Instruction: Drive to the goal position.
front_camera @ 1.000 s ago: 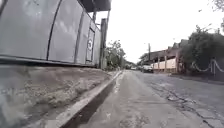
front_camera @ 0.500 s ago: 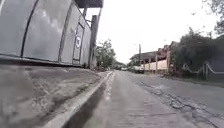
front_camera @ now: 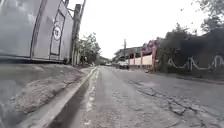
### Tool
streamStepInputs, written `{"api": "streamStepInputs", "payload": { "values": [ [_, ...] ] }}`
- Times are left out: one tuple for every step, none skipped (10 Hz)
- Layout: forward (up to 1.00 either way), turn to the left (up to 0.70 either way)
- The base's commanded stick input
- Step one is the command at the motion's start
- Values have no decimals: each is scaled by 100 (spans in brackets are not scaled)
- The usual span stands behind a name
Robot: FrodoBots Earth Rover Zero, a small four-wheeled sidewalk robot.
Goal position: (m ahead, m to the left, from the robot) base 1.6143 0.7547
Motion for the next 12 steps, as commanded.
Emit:
{"api": "streamStepInputs", "payload": {
  "values": [
    [100, 0],
    [100, 0],
    [100, 0],
    [100, 0],
    [100, 0],
    [100, 0],
    [100, 0],
    [99, 0],
    [61, 0],
    [22, 0],
    [7, 0],
    [7, 0]
  ]
}}
